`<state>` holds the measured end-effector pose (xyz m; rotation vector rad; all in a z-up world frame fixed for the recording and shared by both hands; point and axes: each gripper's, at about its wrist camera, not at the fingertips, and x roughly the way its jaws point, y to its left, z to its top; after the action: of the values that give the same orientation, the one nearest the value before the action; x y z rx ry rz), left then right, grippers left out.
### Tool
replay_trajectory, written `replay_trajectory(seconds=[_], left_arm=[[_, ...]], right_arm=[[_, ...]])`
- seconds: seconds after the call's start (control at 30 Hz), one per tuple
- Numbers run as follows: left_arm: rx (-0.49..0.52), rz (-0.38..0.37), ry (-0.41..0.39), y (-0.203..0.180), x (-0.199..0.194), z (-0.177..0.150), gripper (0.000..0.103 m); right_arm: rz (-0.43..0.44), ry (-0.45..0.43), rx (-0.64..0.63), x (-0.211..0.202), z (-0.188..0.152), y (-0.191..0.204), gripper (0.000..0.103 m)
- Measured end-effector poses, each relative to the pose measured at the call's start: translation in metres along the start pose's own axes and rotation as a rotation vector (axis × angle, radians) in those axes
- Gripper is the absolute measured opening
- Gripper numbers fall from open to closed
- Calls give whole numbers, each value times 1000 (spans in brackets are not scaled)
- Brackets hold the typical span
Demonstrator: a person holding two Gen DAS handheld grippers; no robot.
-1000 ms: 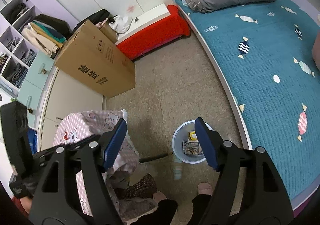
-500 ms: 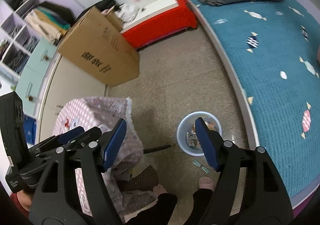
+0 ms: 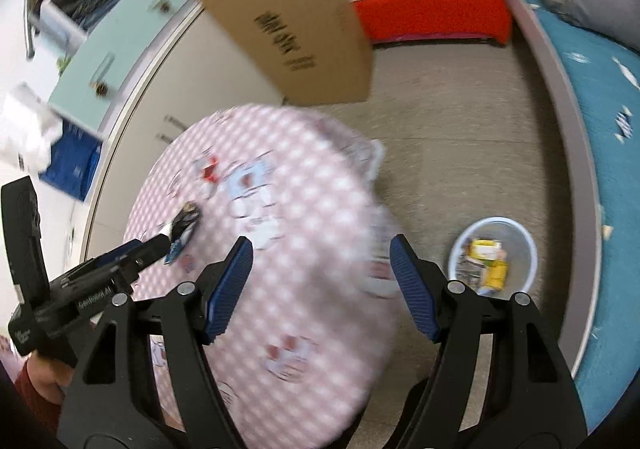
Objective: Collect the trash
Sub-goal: 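Move both tools back over the table trash, then grasp the white dropper bottle with the left tool while the right tool grasps the red-white wrapper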
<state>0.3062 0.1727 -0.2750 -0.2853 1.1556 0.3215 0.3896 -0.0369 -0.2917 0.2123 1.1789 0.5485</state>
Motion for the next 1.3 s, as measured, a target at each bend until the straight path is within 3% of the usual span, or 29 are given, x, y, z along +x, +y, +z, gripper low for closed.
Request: replay_trajectory(seconds=[0.17,0.27,0.4,0.53,0.67,0.9,0.93,1.0,1.03,1.13,1.3], left_arm=[[-35,51,19,90,22,6,68],[12,56,61,123,46,8,68],[66,26,98,141,72,10,59],[135,-23,125,142,91,11,34],[141,-66,97,146,92,18,33],[50,-35,23,168,75,45,33],[46,-30,18,169,73,48,33],[38,-18,7,169,70,53,33],[36,-14,6,167,69,55,33],[32,-14,-5,157,61,56,33],[54,-60,-25,119,43,52,33]], right_arm=[[4,38,-37,55,2,61,70],[-4,47,-44,83,5,86,70],[-22,52,-62,112,12,109,70],[-43,48,-88,133,21,129,70],[-60,40,-116,153,31,146,70],[-92,55,-192,186,44,169,70],[-98,56,-205,190,45,171,68],[-115,80,-242,198,46,175,42],[-131,81,-277,200,45,177,36],[-106,105,-319,195,45,175,28],[-63,57,-251,145,49,147,28]])
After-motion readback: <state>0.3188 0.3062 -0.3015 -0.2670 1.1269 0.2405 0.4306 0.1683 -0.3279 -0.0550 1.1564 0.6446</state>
